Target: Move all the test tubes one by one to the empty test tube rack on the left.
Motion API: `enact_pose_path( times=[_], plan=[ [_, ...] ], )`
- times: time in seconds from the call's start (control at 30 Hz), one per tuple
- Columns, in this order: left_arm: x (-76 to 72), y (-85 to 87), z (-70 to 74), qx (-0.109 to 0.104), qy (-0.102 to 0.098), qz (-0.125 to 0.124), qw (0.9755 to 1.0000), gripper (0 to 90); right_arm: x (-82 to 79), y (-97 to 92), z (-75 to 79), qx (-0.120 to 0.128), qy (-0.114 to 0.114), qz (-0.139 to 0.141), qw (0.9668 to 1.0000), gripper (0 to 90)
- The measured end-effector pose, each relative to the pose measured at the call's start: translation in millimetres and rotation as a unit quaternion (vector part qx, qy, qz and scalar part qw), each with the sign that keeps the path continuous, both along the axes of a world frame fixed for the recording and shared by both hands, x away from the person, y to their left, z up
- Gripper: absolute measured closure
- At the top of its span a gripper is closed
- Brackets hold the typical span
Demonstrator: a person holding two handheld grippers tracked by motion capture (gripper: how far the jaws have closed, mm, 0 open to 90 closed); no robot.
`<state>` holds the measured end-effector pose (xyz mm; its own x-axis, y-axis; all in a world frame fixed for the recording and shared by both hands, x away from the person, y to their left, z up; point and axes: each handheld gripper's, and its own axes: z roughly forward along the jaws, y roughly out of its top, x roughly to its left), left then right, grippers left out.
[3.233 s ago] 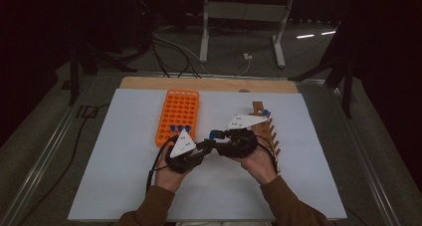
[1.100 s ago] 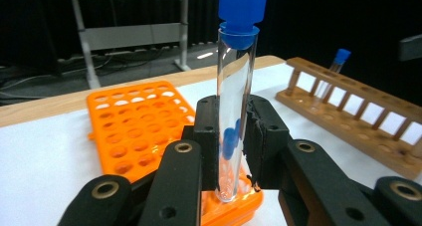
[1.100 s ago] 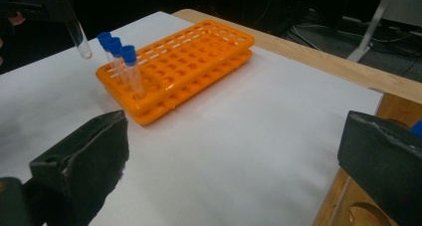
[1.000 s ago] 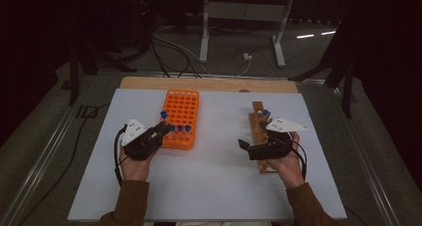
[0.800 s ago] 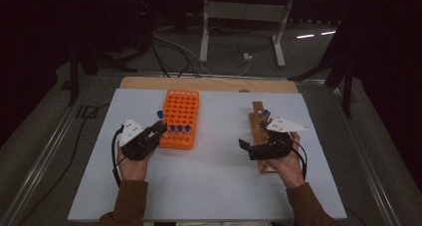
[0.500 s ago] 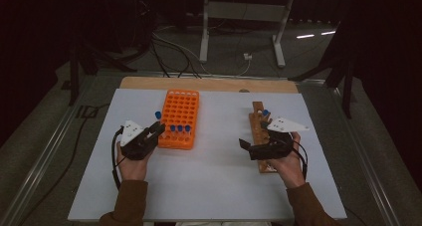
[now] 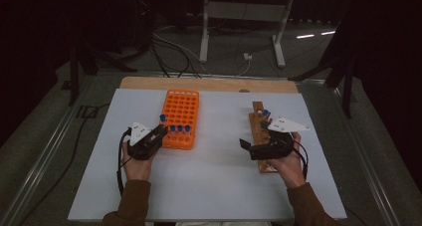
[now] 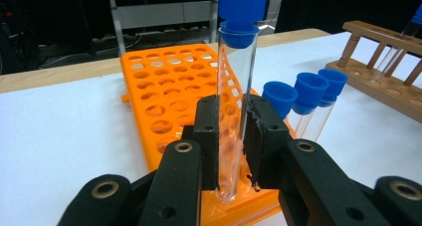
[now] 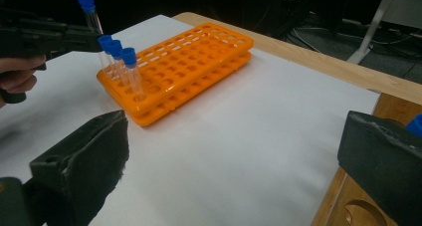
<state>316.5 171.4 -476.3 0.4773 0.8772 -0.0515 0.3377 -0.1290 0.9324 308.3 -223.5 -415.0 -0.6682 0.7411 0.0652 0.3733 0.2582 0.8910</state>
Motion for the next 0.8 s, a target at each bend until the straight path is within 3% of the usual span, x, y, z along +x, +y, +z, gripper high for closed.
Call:
enact_pose_path(
  times=[0.23,0.4,0.57,0.73,0.8],
  plan=[
    [-0.1,0.1,-1.4,-0.001,-0.004,0.000,1.0000,78.2,-1.4,1.9,-0.2,-0.001,-0.001,0.004,1.0000,0.1],
    [2.2,-3.8,-8.5,0.014,-0.007,0.008,0.9998,78.2,-1.3,4.0,-1.1,-0.002,0.001,0.006,1.0000,0.1],
    [6.5,-9.9,-18.6,0.058,0.026,0.007,0.9980,78.2,-1.3,4.2,-1.1,-0.001,0.000,0.008,1.0000,0.1],
    [7.3,-11.8,-21.9,0.063,0.042,0.006,0.9971,78.4,-2.0,2.8,-1.0,-0.002,0.001,0.009,1.0000,0.1],
    [7.6,-13.1,-23.9,0.076,0.055,0.006,0.9956,78.4,-2.2,2.3,-0.9,-0.001,0.000,0.008,1.0000,0.2]
  ],
)
